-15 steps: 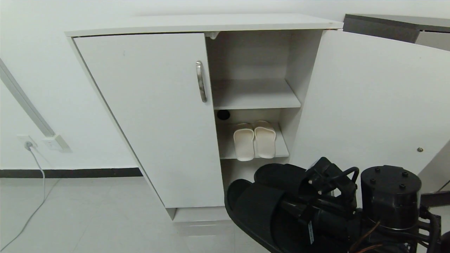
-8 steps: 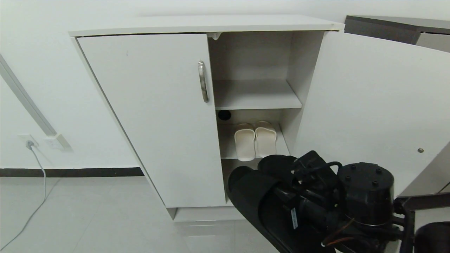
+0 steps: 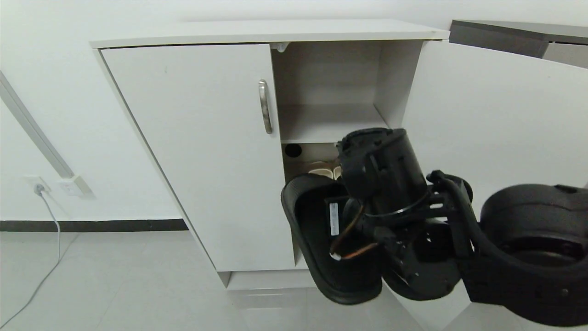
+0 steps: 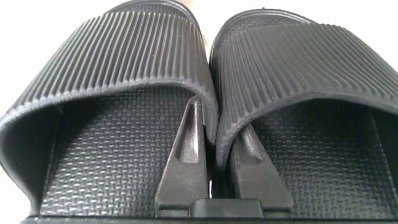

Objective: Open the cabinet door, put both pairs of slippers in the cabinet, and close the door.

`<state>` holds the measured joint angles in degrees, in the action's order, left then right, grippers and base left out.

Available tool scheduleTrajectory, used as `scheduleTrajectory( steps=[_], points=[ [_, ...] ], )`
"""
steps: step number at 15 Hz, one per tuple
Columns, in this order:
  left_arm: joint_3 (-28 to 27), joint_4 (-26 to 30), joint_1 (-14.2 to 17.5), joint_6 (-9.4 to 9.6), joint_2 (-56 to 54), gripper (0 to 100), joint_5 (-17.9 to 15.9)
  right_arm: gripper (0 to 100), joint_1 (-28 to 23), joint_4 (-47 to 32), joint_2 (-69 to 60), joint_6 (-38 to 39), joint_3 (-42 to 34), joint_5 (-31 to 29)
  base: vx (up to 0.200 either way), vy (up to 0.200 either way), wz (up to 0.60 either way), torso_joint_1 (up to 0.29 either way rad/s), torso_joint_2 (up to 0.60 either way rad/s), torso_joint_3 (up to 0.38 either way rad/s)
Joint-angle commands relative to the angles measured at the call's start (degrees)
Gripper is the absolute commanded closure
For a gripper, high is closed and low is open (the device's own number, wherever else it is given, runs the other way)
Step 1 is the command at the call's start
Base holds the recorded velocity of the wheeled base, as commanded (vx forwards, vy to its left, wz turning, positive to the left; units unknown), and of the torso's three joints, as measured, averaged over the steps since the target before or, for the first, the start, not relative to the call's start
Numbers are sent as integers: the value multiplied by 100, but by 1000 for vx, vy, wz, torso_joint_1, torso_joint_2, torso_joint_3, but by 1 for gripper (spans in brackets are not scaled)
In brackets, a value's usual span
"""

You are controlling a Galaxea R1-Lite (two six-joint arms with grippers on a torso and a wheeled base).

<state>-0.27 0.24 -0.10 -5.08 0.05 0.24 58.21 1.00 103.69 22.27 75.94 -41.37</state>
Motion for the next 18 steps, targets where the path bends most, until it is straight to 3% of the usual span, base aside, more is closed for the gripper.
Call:
scheduleTrajectory(
  steps=[1, 5, 12, 18],
  points=[
    [0, 2, 1, -1, 4, 100, 2, 100, -20, -241, 441, -302, 1020, -530, 0, 0, 0, 0, 0, 0],
    [0, 2, 1, -10, 4, 100, 2, 100, -205, -285, 591, -716, 1433, -916, 0, 0, 0, 0, 0, 0],
    [0, 2, 1, -1, 4, 100, 2, 100, -293, -249, 652, -672, 1433, -899, 0, 0, 0, 0, 0, 0],
    [0, 2, 1, -10, 4, 100, 2, 100, -293, -161, 643, -672, 1433, -899, 200, 0, 0, 2, 1, 4]
  ],
)
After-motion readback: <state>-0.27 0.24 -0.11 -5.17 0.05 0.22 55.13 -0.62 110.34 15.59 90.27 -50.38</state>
